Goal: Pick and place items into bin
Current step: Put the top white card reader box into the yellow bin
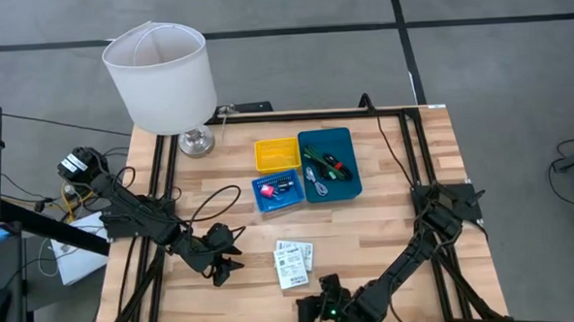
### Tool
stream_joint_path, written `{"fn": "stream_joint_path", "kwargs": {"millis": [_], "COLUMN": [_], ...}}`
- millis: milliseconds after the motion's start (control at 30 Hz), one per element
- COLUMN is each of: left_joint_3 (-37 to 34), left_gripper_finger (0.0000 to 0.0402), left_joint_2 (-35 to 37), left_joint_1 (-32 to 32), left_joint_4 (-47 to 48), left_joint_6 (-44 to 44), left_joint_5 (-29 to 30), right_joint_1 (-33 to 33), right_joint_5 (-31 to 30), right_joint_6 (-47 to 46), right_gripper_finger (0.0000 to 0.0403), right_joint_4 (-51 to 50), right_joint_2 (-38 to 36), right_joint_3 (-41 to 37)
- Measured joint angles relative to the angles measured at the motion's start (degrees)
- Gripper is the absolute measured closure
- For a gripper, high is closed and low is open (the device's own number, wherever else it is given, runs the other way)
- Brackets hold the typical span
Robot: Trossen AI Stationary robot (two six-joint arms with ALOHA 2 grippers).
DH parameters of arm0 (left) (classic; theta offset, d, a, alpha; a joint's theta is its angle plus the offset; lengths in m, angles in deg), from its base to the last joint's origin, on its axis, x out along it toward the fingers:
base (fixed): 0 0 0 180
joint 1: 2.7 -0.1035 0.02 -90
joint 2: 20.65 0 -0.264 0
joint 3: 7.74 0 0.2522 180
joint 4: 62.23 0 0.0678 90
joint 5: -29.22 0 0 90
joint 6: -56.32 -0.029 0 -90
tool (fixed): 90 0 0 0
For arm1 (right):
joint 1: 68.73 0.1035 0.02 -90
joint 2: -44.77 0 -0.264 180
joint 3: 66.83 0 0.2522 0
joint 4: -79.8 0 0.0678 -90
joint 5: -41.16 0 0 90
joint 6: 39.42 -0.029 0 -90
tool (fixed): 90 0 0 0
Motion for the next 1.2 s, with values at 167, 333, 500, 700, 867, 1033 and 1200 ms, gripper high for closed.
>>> {"fn": "stream_joint_path", "kwargs": {"millis": [167,333,500,700,867,1033,1200], "left_joint_3": [0.0,0.0,0.0,0.0,0.0,0.0,0.0], "left_gripper_finger": [0.0197,0.0197,0.0197,0.0197,0.0197,0.0197,0.0197], "left_joint_2": [0.0,0.0,0.0,0.0,0.0,0.0,0.0], "left_joint_1": [0.0,0.0,0.0,0.0,0.0,0.0,0.0], "left_joint_4": [0.03,0.05,0.05,0.07,0.07,0.07,0.05], "left_joint_6": [-0.21,-0.4,-0.8,-0.8,-0.8,-0.8,-0.8], "left_joint_5": [-0.07,-0.04,-0.04,-0.04,-0.02,-0.02,0.0], "right_joint_1": [-0.55,-0.47,-0.63,-2.11,-3.45,-4.19,-4.44], "right_joint_5": [0.62,3.28,3.32,3.25,3.24,3.26,3.28], "right_joint_6": [-0.07,-2.76,-3.84,-3.57,-3.36,-2.49,-2.44], "right_gripper_finger": [0.0164,0.0131,0.0128,0.0128,0.0128,0.0128,0.0128], "right_joint_4": [-0.43,-4.38,-8.42,-9.4,-9.45,-9.43,-9.43], "right_joint_2": [0.0,0.0,0.0,0.0,-0.02,-0.02,-0.02], "right_joint_3": [-0.02,0.0,-0.02,0.0,0.0,-0.01,0.0]}}
